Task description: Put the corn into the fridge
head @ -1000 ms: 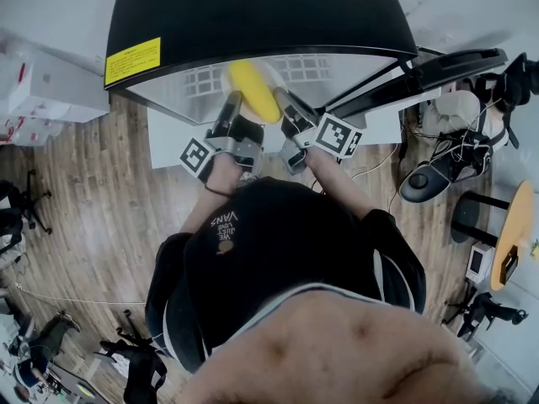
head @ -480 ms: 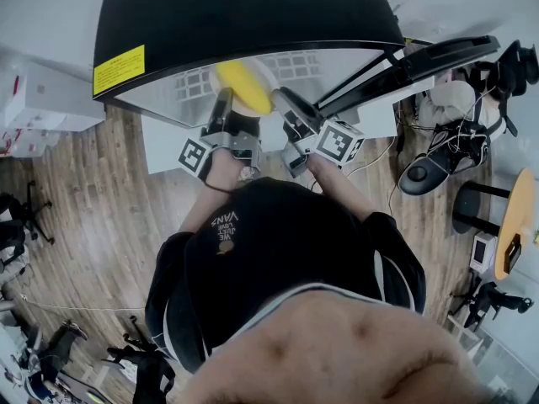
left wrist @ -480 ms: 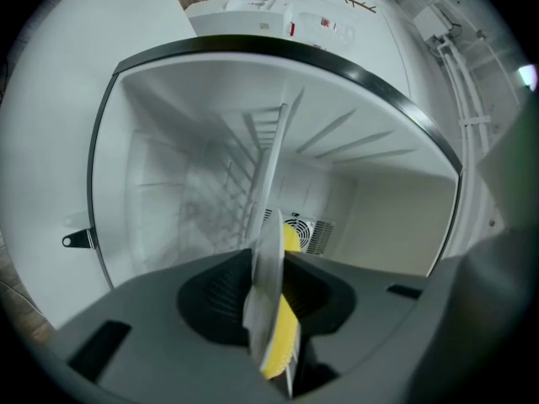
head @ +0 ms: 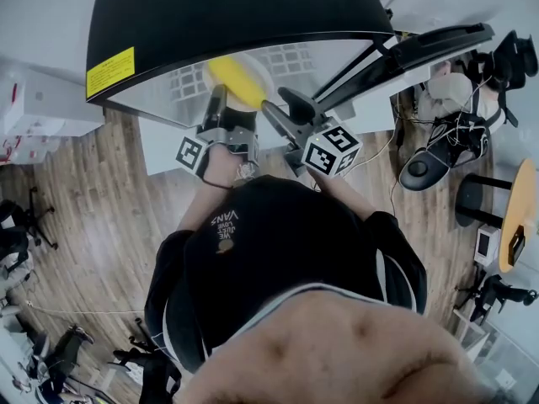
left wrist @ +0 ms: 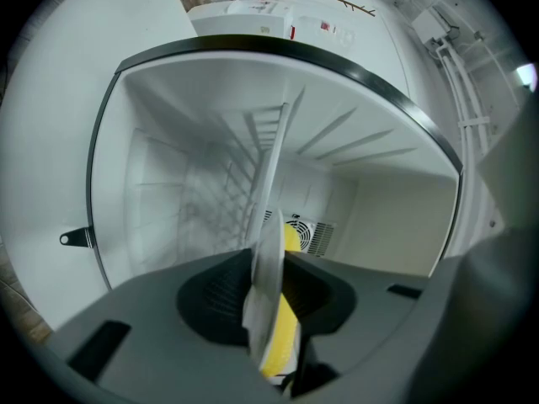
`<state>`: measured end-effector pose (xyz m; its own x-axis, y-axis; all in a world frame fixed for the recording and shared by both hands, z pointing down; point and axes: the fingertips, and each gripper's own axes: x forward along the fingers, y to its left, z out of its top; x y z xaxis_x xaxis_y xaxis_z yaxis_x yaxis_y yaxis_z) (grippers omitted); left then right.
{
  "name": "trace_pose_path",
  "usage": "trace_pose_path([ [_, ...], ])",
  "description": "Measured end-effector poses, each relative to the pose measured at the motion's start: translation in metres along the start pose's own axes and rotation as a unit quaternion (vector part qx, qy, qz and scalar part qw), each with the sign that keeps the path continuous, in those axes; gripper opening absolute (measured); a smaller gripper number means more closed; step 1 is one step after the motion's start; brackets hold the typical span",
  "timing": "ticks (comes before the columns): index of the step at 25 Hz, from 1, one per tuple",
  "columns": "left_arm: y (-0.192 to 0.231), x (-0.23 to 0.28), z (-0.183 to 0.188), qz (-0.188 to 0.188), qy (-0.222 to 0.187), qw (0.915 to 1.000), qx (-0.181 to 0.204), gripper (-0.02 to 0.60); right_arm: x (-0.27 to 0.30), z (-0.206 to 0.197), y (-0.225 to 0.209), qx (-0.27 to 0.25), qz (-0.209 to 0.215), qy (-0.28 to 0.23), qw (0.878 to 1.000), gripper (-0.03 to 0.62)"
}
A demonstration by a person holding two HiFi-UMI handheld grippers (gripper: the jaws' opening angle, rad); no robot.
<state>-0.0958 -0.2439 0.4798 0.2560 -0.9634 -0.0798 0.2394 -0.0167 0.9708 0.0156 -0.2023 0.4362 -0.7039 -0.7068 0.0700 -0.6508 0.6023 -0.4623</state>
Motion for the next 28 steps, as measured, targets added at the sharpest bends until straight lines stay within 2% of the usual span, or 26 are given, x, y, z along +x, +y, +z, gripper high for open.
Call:
trace_pose_path([
  [8, -0.001, 0.0, 0.0, -0.002, 0.002, 1.0, 0.002, 0.084, -0.003, -0.011, 0.011, -0.116, -0.011, 0.031, 0.993, 0.231],
  [14, 0.001, 0.001, 0.0, -0.004, 0.003, 1.0, 0.002, 0.084, 0.001, -0.023, 0.01, -0.176, -0.033, 0.053, 0.983, 0.247],
  [23, 0.001, 0.0, 0.0, -0.008, 0.01, 0.9999, -0.003, 0.084, 0.013, -0.032, 0.011, -0.237, -0.06, 0.077, 0.966, 0.258],
  [28, 0.0, 0.001, 0.0, -0.017, 0.017, 0.9996, -0.013, 0.087, 0.014, -0.033, 0.009, -0.233, -0.061, 0.079, 0.967, 0.259],
])
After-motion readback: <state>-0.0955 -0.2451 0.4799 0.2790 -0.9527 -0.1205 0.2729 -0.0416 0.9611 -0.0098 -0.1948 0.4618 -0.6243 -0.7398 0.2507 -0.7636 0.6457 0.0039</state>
